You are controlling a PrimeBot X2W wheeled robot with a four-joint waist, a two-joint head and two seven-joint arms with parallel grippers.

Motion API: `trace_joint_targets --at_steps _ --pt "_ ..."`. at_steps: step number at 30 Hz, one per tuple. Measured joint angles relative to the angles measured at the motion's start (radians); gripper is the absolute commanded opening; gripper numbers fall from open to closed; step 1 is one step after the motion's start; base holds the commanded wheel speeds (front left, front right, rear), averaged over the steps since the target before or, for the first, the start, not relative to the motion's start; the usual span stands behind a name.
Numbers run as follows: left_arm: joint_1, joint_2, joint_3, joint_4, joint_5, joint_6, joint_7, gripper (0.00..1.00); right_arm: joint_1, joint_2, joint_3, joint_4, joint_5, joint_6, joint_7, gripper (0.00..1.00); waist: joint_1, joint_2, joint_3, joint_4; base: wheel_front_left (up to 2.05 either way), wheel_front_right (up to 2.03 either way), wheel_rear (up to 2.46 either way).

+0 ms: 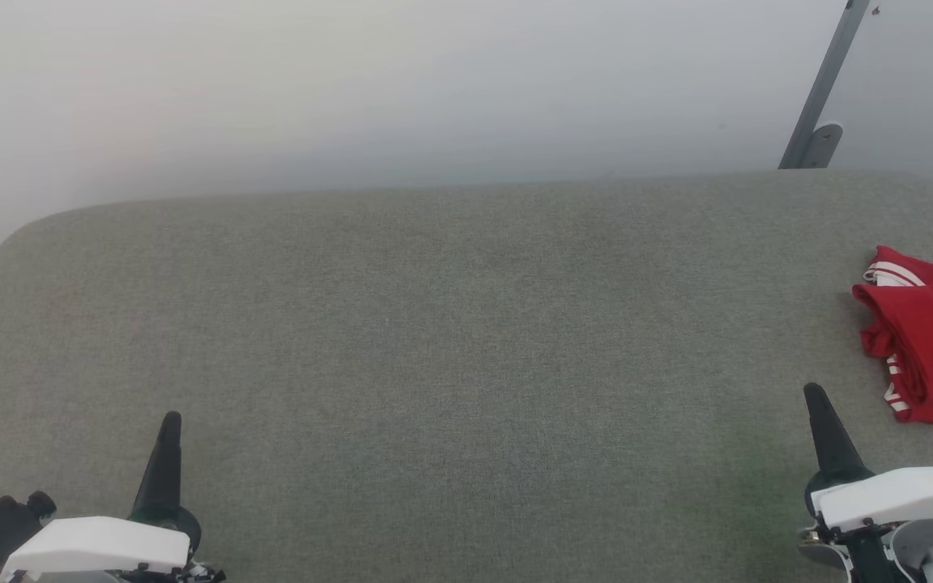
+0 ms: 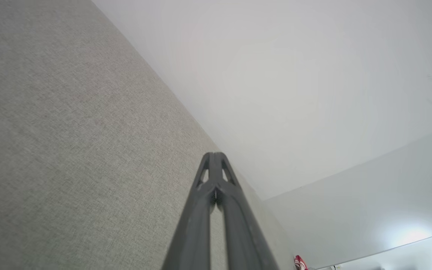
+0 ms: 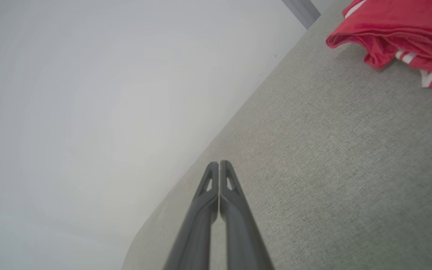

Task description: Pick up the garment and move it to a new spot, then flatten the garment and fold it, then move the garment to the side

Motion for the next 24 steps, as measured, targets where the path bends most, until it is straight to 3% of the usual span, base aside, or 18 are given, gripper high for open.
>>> trace_joint_targets --at_steps 24 --pt "-0.039 -0.04 -0.001 0.015 -0.192 0.0 0.063 0.0 -0.016 0.032 -0.019 -0.015 0.218 0.0 0.062 0.0 0.0 0.0 0.002 0.002 0.0 0.0 0.0"
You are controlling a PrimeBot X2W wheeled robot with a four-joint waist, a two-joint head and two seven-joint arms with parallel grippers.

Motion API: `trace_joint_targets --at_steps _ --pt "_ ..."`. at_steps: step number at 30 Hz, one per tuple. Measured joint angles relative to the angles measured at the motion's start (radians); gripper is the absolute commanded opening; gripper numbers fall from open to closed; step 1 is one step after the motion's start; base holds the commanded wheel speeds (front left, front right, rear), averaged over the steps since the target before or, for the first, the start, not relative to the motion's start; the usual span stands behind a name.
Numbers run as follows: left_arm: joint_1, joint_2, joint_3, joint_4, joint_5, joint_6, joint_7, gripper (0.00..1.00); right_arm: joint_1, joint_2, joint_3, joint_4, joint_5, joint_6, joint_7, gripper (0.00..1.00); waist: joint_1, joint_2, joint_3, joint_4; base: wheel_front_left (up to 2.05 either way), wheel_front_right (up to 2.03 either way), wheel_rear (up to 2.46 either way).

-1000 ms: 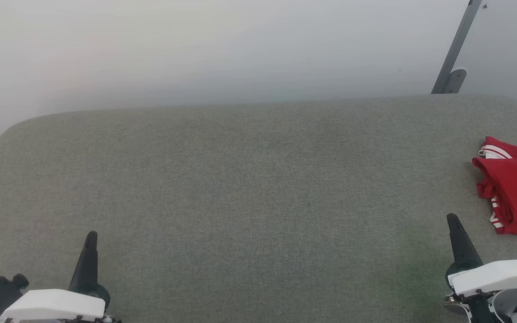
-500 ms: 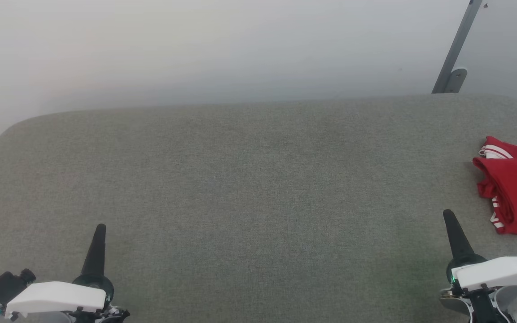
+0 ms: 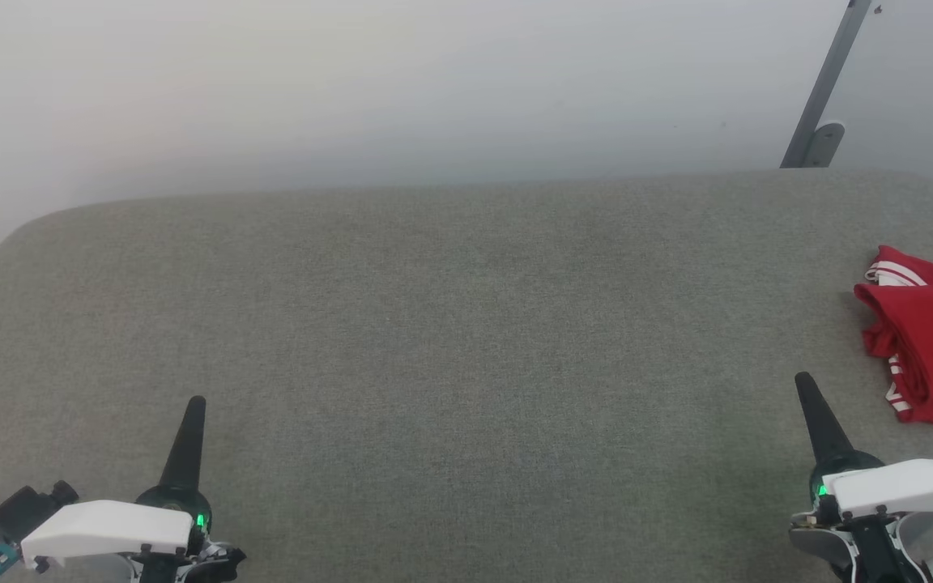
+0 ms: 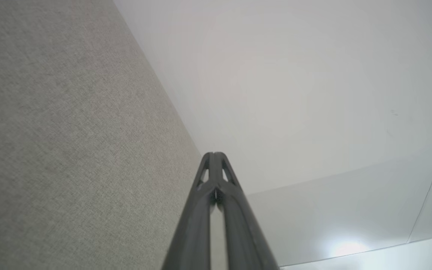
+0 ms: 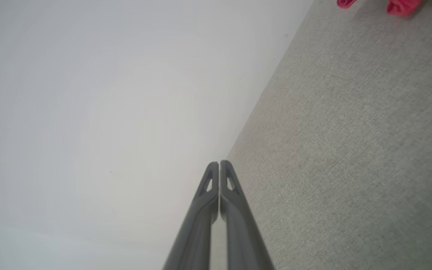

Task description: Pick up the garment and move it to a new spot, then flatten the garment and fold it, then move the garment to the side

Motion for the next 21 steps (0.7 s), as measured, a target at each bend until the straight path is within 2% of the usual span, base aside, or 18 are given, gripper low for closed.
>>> trace_joint_targets --at_steps 21 --pt "-0.024 -0.029 -0.001 0.009 -0.131 0.0 0.046 0.0 -0.006 0.021 -0.014 -0.007 0.15 0.0 0.044 0.0 0.0 0.0 0.002 0.001 0.0 0.0 0.0"
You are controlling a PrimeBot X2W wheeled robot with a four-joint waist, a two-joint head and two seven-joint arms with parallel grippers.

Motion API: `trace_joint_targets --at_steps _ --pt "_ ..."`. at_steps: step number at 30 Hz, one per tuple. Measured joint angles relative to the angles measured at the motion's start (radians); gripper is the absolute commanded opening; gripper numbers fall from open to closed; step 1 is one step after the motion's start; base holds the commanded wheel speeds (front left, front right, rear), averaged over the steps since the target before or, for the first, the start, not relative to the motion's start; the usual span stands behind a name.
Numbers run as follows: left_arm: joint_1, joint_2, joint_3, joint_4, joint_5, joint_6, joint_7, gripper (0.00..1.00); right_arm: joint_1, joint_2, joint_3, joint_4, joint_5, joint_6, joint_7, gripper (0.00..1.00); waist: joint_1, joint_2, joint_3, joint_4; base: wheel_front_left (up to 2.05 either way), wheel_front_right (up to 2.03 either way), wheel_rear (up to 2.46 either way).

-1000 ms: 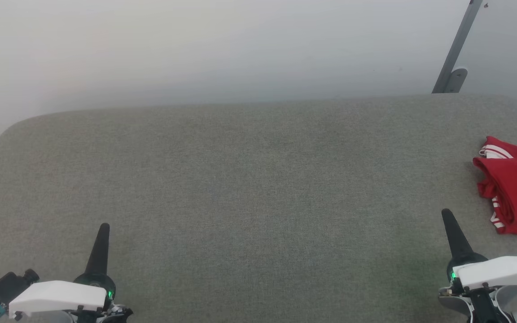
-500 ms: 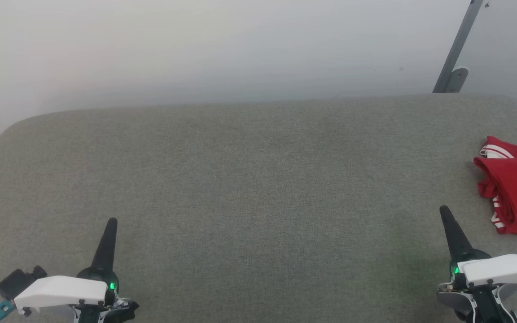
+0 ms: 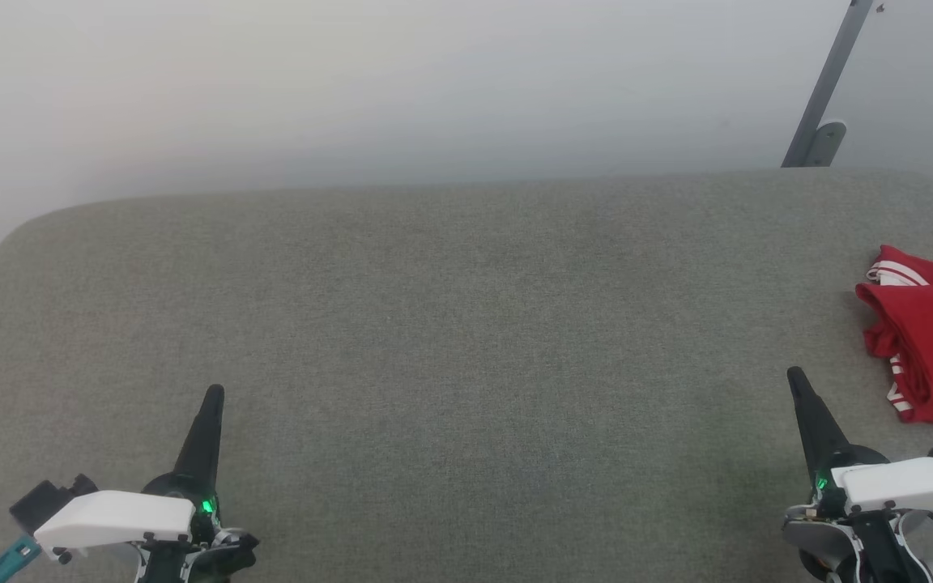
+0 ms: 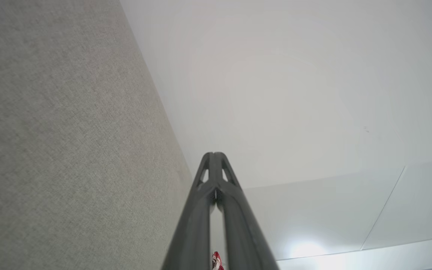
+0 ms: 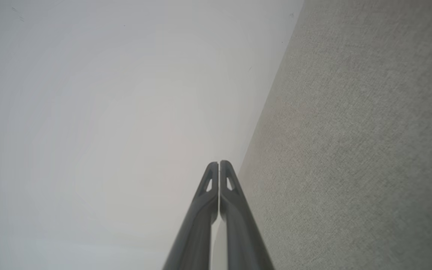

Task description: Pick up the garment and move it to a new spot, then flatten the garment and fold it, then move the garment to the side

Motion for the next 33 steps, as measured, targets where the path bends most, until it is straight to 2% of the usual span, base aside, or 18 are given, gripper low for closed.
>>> trace_joint_targets --at_steps 25,33 --pt "-0.035 -0.031 -0.002 0.012 -0.151 0.0 0.045 0.0 -0.013 0.023 -0.013 -0.011 0.164 0.0 0.048 0.0 0.0 0.0 0.003 0.002 0.0 0.0 0.0" --pt "-0.036 -0.033 -0.002 0.013 -0.159 0.0 0.051 0.0 -0.014 0.025 -0.015 -0.012 0.175 0.0 0.051 0.0 0.0 0.0 0.003 0.002 0.0 0.0 0.0"
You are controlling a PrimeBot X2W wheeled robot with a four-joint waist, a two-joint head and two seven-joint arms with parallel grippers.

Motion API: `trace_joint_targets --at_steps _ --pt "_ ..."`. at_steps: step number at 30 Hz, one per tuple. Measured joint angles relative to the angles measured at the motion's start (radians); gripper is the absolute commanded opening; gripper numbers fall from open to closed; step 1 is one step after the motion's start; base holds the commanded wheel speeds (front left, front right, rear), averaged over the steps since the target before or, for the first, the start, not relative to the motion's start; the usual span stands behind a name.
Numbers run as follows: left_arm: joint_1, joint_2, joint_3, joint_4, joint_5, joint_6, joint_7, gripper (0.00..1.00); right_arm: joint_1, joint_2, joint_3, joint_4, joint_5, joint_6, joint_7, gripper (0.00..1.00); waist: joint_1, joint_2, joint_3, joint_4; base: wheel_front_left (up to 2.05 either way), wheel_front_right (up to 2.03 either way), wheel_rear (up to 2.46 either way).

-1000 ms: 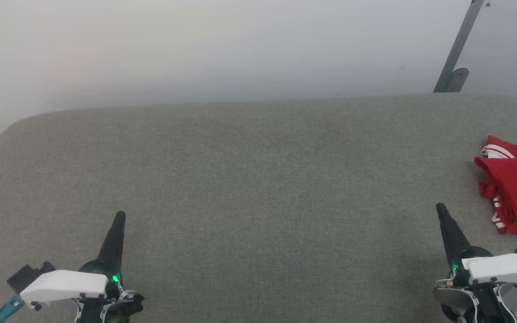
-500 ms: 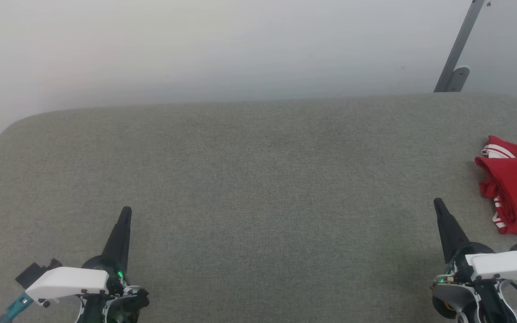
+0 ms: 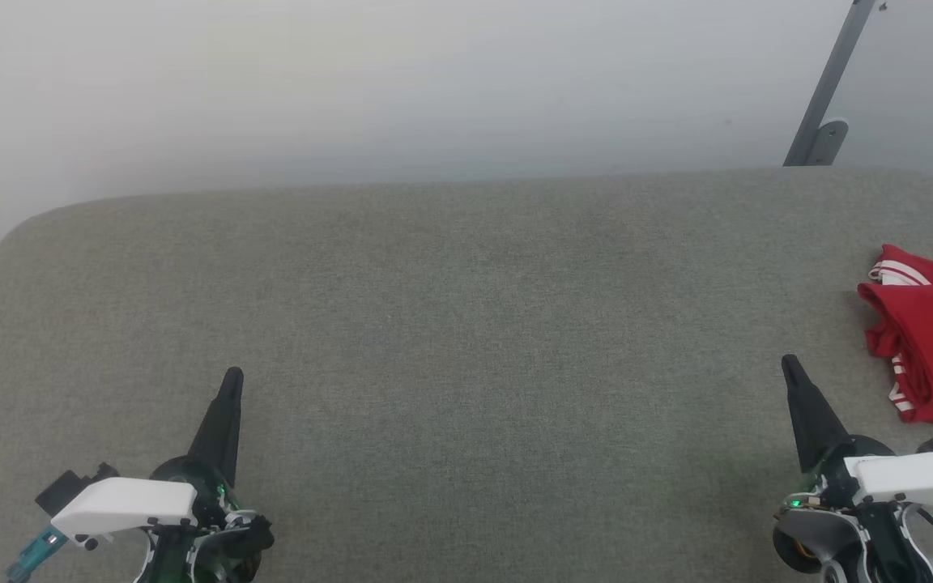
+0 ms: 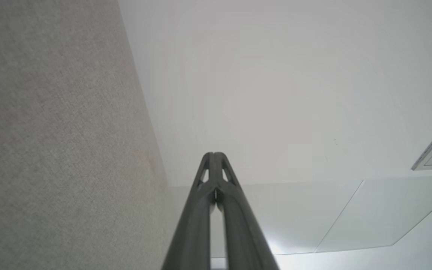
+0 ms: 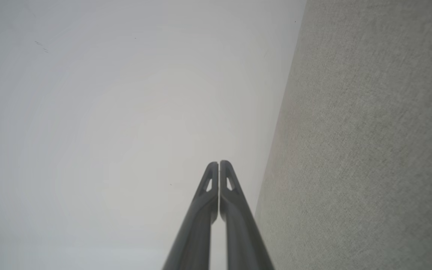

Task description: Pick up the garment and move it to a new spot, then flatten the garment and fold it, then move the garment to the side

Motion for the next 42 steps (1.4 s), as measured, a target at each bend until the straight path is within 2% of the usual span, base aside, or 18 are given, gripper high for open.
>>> trace_joint_targets --at_steps 42 --pt "0.0 0.0 0.0 0.0 0.0 0.0 0.0 0.0 0.0 0.0 0.0 0.0 0.0 0.0 0.0 0.0 0.0 0.0 0.0 0.0 0.0 0.0 0.0"
